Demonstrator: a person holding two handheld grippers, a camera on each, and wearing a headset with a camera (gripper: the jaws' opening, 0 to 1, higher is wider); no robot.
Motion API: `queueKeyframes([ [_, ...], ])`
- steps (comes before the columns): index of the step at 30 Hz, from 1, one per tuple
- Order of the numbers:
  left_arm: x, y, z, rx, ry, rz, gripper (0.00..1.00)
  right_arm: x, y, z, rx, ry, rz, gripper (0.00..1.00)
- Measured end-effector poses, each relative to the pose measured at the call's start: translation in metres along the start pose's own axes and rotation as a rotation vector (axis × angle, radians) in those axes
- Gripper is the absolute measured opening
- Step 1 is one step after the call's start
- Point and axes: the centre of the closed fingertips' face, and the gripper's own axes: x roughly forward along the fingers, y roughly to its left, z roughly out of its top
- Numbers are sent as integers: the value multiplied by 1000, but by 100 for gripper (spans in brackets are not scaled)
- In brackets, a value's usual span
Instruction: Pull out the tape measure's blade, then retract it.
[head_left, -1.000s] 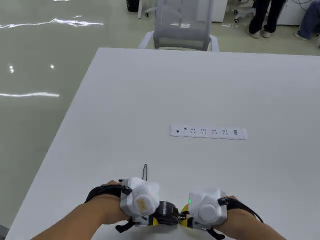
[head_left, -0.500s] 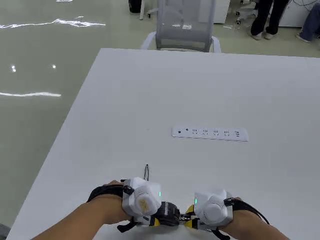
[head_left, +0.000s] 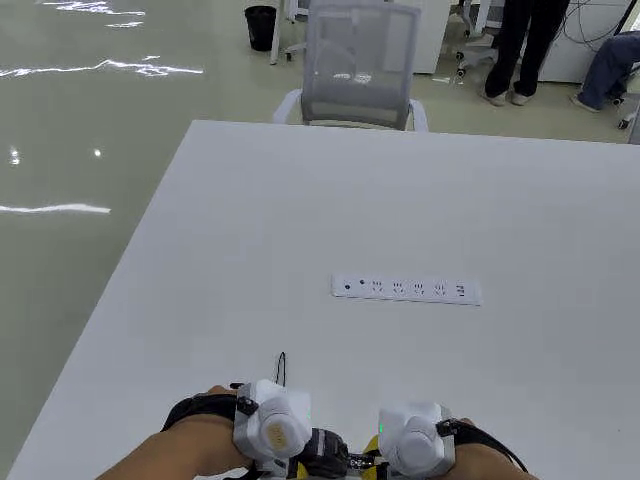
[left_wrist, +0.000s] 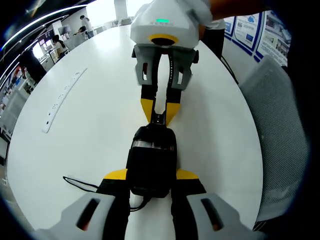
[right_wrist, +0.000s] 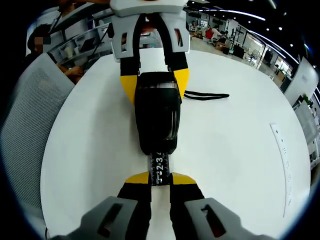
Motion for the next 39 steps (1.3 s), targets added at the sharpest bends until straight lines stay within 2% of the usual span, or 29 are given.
queueKeyframes([
  [3,0,0,0,21,0,-2,27,-1,0,-1,-3,1,-3,12],
  [10,0,-1,0,17,-7,-5,27,-1,0,-3,-5,6,15,12],
  [19,0,-1,0,20,3,-11,26,-3,-1,-5,9,4,9,12],
  [39,1,-1,1,6,-3,-6,27,-7,-2,-12,13,14,10,12],
])
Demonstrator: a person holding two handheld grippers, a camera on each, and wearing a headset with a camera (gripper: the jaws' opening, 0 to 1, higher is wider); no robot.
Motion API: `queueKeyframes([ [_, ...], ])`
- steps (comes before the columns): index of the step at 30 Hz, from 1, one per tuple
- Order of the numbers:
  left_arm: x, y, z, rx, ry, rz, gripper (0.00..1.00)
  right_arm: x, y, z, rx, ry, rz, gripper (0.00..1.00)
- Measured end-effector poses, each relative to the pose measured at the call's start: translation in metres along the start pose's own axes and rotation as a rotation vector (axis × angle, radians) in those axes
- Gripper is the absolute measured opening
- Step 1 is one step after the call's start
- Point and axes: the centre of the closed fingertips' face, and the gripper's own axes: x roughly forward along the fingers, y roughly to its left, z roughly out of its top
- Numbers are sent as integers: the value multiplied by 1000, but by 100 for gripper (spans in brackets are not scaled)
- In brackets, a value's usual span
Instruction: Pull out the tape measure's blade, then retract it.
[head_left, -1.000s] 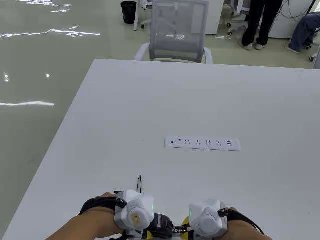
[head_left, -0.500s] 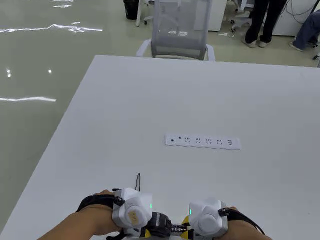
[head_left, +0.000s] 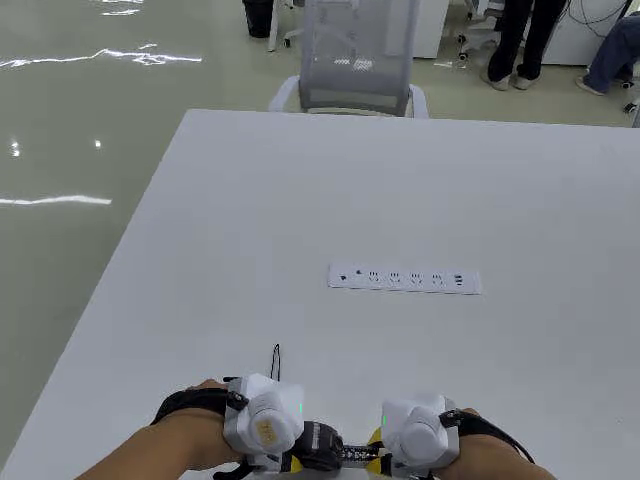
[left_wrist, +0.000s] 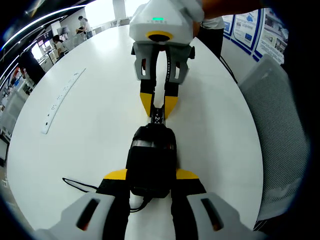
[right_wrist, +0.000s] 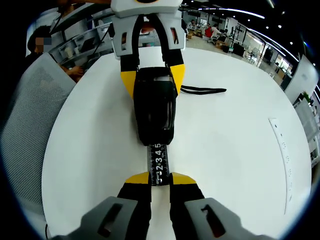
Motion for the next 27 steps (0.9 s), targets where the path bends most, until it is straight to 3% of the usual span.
queueKeyframes([
  [27,0,0,0,-4,0,-2,27,-13,-2,-20,12,16,-9,12],
])
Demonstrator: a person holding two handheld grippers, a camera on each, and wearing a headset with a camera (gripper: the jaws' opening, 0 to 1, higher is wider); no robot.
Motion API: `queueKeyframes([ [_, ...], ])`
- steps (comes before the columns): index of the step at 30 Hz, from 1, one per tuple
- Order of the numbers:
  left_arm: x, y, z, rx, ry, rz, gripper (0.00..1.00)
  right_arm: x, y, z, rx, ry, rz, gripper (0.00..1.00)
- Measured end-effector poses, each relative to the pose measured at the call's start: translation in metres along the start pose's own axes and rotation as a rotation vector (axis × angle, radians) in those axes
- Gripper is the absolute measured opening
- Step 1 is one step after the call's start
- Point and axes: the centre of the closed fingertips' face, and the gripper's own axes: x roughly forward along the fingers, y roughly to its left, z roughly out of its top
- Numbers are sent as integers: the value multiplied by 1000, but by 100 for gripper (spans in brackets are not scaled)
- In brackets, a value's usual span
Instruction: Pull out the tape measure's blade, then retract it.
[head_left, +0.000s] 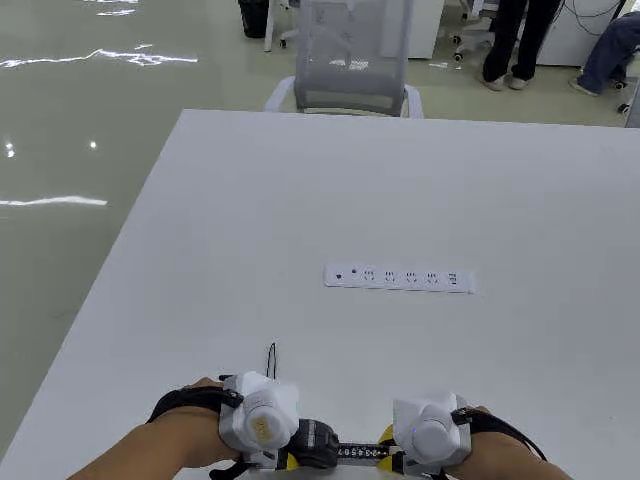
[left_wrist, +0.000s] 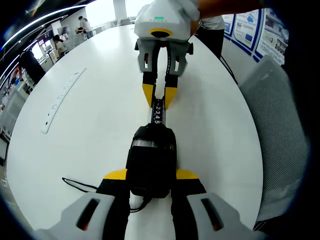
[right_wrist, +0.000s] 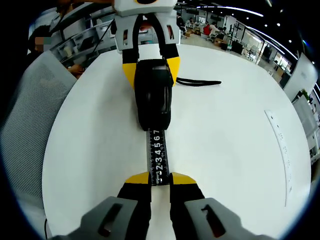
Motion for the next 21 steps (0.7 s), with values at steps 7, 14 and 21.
queueKeyframes([
  [7,0,0,0,3,2,0,27,-3,0,-3,3,2,-1,12],
  [14,0,0,-1,4,4,0,27,-8,1,-9,8,5,-4,12],
  [21,0,0,0,3,4,-2,27,-13,1,-17,11,17,-7,12],
])
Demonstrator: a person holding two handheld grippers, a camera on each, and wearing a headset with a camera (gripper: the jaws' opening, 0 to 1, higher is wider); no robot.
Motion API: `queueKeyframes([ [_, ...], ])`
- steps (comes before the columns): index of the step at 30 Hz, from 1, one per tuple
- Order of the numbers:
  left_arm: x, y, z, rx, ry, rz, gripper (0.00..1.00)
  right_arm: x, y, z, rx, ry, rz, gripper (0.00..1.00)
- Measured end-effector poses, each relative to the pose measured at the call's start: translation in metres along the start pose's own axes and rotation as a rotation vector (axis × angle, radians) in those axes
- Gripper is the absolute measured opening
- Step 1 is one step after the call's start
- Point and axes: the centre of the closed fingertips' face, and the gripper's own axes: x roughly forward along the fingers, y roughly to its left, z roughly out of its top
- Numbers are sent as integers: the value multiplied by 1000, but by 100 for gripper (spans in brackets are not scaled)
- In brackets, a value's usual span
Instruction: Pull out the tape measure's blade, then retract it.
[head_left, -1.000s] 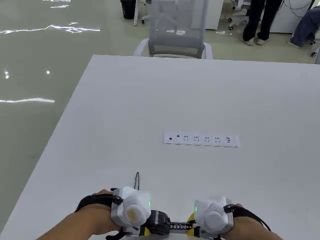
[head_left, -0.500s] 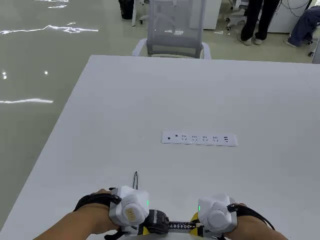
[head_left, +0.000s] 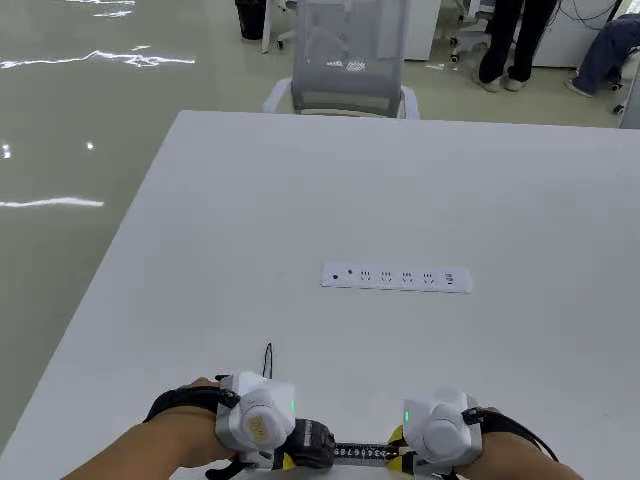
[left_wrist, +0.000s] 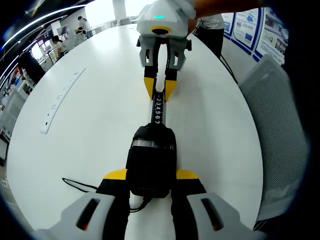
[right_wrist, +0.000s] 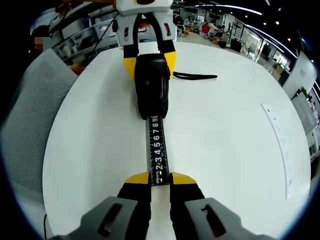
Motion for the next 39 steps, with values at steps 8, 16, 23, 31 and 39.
queueKeyframes([
  [8,0,0,0,0,0,-1,27,-2,-1,-4,5,5,-2,12],
  [16,-1,0,0,1,1,-1,27,-4,-2,-8,2,12,-4,12],
  [23,0,0,0,2,1,-1,27,-6,-3,-12,6,16,-9,12],
  [31,0,0,0,2,2,0,27,-9,-3,-16,9,25,-12,12],
  [39,0,1,0,3,2,1,27,-13,-4,-23,20,31,-18,12],
])
